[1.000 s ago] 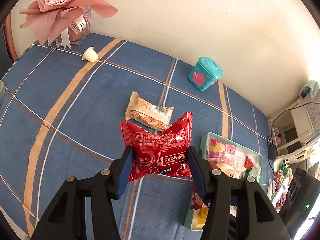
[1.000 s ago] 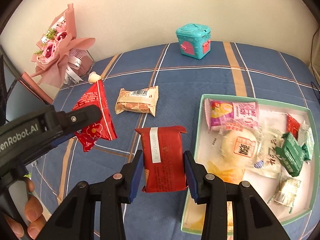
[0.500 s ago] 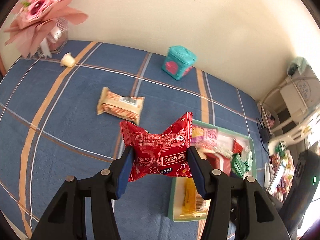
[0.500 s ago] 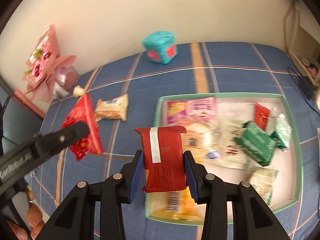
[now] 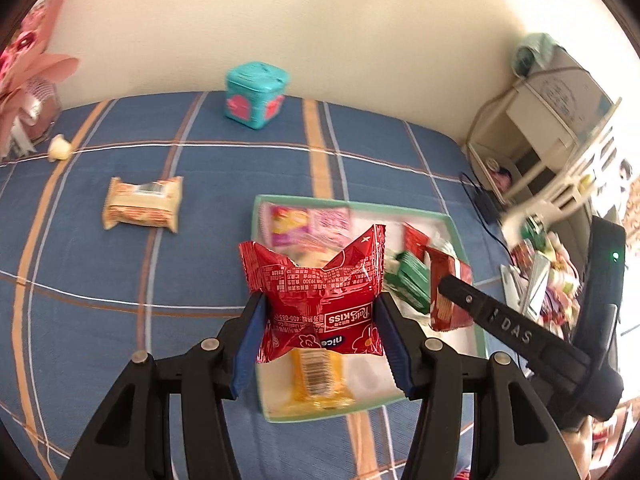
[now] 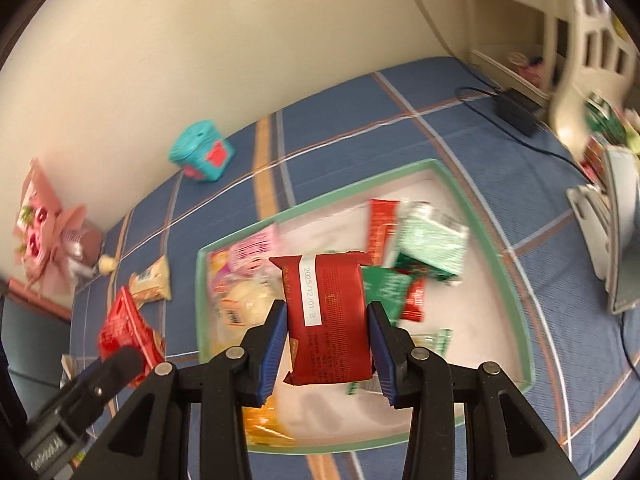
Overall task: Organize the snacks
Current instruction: 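Carry both red packs over the tray and open both tools to drop them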
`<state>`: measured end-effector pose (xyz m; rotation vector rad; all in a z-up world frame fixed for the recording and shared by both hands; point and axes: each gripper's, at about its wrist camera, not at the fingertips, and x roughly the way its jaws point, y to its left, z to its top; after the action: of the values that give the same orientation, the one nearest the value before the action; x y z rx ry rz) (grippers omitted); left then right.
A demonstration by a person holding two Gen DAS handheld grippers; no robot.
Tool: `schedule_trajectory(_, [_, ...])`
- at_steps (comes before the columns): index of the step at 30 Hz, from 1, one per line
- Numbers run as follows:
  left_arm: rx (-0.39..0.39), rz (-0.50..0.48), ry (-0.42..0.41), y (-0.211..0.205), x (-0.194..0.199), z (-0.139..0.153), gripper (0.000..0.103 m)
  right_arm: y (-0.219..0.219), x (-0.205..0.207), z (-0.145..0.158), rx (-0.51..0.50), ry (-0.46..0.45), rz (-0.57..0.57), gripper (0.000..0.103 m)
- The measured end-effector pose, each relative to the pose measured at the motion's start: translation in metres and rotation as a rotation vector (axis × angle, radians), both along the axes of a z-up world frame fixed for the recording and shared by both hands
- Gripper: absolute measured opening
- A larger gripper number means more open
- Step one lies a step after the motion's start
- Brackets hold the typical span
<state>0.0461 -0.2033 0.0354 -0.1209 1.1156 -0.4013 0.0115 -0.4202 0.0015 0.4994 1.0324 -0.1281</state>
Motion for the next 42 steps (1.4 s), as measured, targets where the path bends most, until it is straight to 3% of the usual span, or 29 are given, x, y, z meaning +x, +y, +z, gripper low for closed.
schedule_trajectory(9, [0.02,-0.075,-0.017,-0.035,-0.012,-0.003,0.057,-0.028,-0.012,-0.002,0.006,0.002,-0.058,0.043])
schedule_trajectory(18, [0.068,-0.126,-0.003,-0.065,-0.015,-0.023,0.057,-0.023,-0.01,-0.015,0.01,0.053,-0.039,0.043])
schedule_trajectory(36, [0.14,-0.154,0.031,-0.078,-0.014,-0.049,0.058,-0.014,-0.004,-0.032,0.023,0.11,-0.006,0.043])
schedule_trajectory(38, [0.138,-0.155,0.034,-0.078,-0.014,-0.049,0.06,-0.014,-0.004,-0.031,0.021,0.108,-0.007,0.043])
schedule_trajectory(40, [0.137,-0.158,0.029,-0.08,-0.014,-0.047,0.07,-0.014,-0.004,-0.03,0.016,0.105,-0.009,0.043])
schedule_trajectory(42, [0.139,-0.161,0.025,-0.08,-0.015,-0.046,0.071,-0.013,-0.004,-0.029,0.015,0.102,-0.009,0.043])
